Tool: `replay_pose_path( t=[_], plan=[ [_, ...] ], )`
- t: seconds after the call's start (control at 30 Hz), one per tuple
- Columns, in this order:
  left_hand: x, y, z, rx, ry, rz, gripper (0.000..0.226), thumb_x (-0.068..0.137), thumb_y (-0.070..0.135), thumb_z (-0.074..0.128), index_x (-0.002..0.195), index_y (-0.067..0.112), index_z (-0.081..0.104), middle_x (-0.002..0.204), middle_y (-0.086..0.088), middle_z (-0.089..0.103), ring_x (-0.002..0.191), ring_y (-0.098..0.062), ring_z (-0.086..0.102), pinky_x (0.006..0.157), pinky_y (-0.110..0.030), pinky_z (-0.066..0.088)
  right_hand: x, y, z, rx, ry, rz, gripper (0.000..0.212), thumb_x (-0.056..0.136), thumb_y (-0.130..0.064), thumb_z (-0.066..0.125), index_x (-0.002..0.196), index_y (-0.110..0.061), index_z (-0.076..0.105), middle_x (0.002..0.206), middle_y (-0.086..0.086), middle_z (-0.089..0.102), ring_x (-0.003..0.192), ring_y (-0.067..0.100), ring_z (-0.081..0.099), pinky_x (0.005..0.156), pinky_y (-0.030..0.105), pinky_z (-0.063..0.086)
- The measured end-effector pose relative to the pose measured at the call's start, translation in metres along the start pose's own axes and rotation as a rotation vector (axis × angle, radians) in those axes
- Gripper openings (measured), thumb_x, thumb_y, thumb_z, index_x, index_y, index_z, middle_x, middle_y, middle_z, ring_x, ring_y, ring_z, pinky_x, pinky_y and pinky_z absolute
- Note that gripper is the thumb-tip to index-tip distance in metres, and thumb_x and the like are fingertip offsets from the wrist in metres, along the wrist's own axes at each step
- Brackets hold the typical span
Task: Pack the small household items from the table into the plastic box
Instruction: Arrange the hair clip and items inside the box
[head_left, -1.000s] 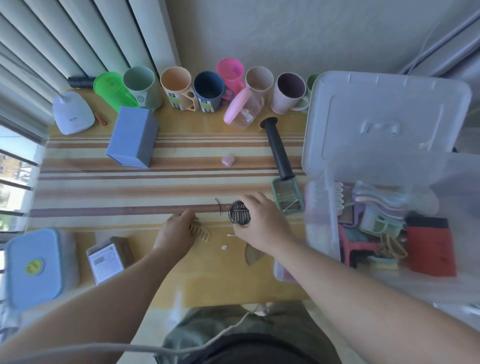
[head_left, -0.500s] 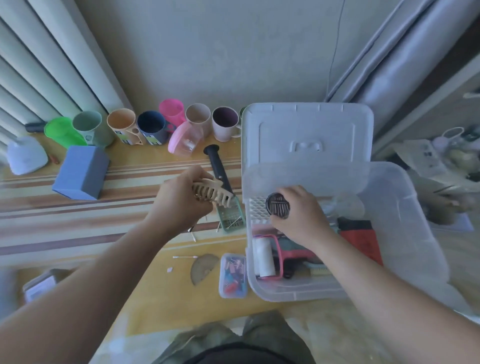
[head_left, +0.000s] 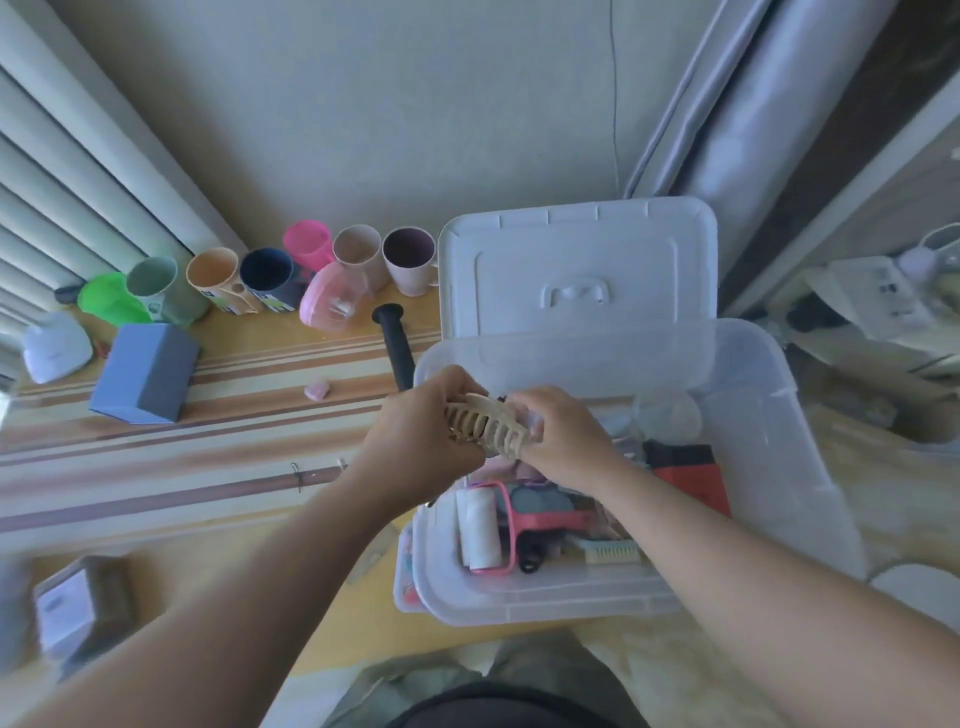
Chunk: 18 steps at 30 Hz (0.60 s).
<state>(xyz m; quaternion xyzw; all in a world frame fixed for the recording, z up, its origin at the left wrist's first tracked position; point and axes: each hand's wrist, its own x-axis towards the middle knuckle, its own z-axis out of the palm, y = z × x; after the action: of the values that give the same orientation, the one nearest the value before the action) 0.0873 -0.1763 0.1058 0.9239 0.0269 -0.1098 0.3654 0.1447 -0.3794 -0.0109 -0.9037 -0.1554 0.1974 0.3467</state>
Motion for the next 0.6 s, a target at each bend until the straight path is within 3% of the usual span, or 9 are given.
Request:
replay_pose_path(
  t=[0.1, 0.17, 0.23, 0.37, 0.53, 0.6],
  plan=[
    [0.01, 0.014, 0.024, -0.064, -0.028, -0.036, 0.038, 0.069, 0.018, 0.074, 0.096, 0.038, 0.058, 0.078, 0.014, 0.069, 0.068, -0.002, 0.064, 0.048, -0.015, 0.047, -0.036, -0.009, -0.04, 0.735, -0.144, 0.29, 0.04, 0.094, -0.006, 0.073, 0.128, -0.026, 0.067, 0.107, 0.001, 0.076, 0.09, 0.02, 0.07, 0.08, 0.034, 0.057],
    [0.017, 0.024, 0.042, -0.146, -0.028, -0.077, 0.037, 0.069, 0.016, 0.074, 0.095, 0.037, 0.059, 0.081, 0.013, 0.07, 0.072, -0.003, 0.065, 0.056, -0.02, 0.053, -0.058, -0.013, -0.047, 0.947, -0.324, 0.366, 0.03, 0.098, -0.008, 0.072, 0.126, -0.019, 0.066, 0.105, 0.001, 0.077, 0.096, 0.025, 0.07, 0.085, 0.035, 0.057],
    [0.022, 0.033, 0.06, -0.225, -0.026, -0.106, 0.037, 0.067, 0.015, 0.074, 0.093, 0.037, 0.059, 0.08, 0.011, 0.07, 0.075, -0.008, 0.067, 0.064, -0.034, 0.059, -0.072, -0.014, -0.041, 0.971, -0.387, 0.374, 0.025, 0.099, -0.011, 0.072, 0.121, -0.021, 0.067, 0.106, -0.004, 0.076, 0.099, 0.023, 0.071, 0.09, 0.036, 0.057],
    [0.028, 0.038, 0.083, -0.209, -0.06, -0.112, 0.035, 0.068, 0.019, 0.078, 0.092, 0.036, 0.058, 0.08, 0.008, 0.07, 0.077, -0.013, 0.067, 0.069, -0.043, 0.06, -0.079, -0.01, -0.028, 1.054, -0.21, 0.463, 0.018, 0.096, -0.016, 0.077, 0.113, -0.014, 0.071, 0.101, 0.002, 0.076, 0.087, 0.024, 0.071, 0.086, 0.036, 0.061],
    [0.025, 0.028, 0.095, -0.183, -0.095, -0.138, 0.038, 0.068, 0.032, 0.087, 0.093, 0.035, 0.058, 0.082, 0.01, 0.072, 0.075, -0.009, 0.068, 0.069, -0.041, 0.06, -0.085, 0.015, -0.035, 0.879, -0.25, 0.461, 0.014, 0.102, -0.011, 0.067, 0.113, -0.012, 0.074, 0.11, 0.011, 0.079, 0.079, 0.02, 0.066, 0.07, 0.025, 0.056],
    [0.022, 0.024, 0.098, -0.204, -0.116, -0.161, 0.04, 0.067, 0.035, 0.089, 0.093, 0.035, 0.058, 0.082, 0.012, 0.072, 0.074, -0.009, 0.068, 0.064, -0.036, 0.06, -0.083, 0.029, -0.04, 0.787, -0.269, 0.463, 0.016, 0.1, -0.01, 0.069, 0.116, -0.011, 0.074, 0.103, 0.012, 0.078, 0.07, 0.014, 0.062, 0.062, 0.024, 0.052]
  ],
)
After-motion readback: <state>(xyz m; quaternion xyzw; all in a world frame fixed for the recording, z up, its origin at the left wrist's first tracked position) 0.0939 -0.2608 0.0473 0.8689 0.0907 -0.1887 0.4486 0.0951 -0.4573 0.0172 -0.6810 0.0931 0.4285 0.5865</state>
